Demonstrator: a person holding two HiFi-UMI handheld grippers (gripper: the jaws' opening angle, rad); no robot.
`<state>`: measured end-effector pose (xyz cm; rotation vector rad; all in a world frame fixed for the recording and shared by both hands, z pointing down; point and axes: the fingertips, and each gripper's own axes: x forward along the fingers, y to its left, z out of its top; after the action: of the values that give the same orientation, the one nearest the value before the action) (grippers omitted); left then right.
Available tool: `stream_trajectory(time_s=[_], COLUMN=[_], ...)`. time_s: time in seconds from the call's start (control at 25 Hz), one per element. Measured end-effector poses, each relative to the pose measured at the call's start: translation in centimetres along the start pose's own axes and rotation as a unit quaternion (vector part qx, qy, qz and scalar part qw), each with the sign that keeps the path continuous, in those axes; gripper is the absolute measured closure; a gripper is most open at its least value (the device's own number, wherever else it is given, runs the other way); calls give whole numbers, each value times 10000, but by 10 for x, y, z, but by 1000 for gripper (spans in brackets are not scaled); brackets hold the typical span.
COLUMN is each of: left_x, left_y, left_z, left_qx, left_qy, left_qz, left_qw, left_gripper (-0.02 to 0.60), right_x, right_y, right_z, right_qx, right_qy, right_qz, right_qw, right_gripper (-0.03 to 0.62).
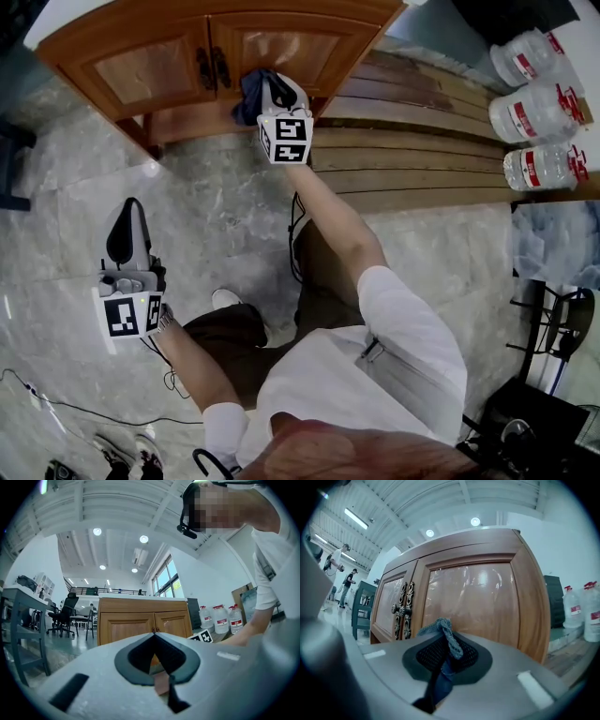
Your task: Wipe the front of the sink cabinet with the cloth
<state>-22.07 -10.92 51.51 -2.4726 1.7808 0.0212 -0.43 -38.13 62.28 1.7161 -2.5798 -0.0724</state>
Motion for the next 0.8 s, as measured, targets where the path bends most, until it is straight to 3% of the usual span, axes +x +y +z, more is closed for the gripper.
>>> stream_trajectory(time_s=[0.8], left_x=[23], left_y=[-19], left_z=[-10], left_qx=[-40], left_qy=[133], left_qz=[-252], left_qw=[9996], left_gripper=[580], right_x=[-53], right_y=[-128], right_z=[1], right_qx=[-317], right_qy=[-3], right_qz=[-817], right_qw=[9962], right_gripper=[553])
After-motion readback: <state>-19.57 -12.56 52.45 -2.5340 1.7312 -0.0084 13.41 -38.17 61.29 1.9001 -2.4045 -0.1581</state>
